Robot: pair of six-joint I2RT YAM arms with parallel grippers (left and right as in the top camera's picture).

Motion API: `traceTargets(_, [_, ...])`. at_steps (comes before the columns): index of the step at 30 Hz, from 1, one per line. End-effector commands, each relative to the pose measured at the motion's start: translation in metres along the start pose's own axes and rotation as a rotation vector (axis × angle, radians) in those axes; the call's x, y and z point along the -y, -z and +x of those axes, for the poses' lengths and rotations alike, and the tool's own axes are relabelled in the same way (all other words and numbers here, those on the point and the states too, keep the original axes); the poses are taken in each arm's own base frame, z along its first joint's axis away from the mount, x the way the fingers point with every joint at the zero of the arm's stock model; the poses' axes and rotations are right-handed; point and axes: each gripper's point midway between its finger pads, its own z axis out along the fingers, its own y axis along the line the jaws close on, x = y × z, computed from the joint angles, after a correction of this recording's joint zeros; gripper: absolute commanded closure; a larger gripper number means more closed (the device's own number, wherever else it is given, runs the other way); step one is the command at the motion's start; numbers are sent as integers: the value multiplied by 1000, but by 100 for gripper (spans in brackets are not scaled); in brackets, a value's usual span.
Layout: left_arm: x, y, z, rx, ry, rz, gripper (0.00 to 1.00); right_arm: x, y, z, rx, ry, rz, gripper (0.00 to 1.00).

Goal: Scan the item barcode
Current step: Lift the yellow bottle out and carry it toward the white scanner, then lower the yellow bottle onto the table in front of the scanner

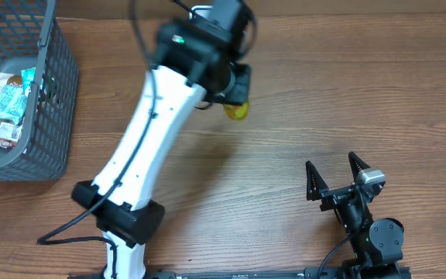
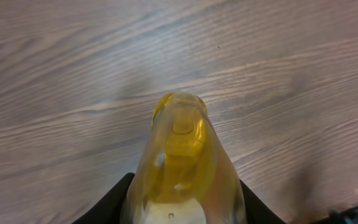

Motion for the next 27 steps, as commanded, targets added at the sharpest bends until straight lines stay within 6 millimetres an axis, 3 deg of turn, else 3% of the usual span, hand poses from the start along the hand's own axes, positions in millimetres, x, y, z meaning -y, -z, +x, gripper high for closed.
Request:
traceTargets(1, [12,-21,12,-16,16,-35,96,3,0,1,6,4,11,0])
traceTargets(7, [35,-68,32,-37,13,-61,96,3,0,1,6,4,11,0])
traceTargets(14, [41,-106,46,-27,-22,-99,94,3,0,1,6,4,11,0])
traceTargets(19, [39,-127,54,-36,-27,-103,94,3,0,1,6,4,11,0])
traceTargets(27, [34,-145,55,-36,5,-132,92,3,0,1,7,3,11,0])
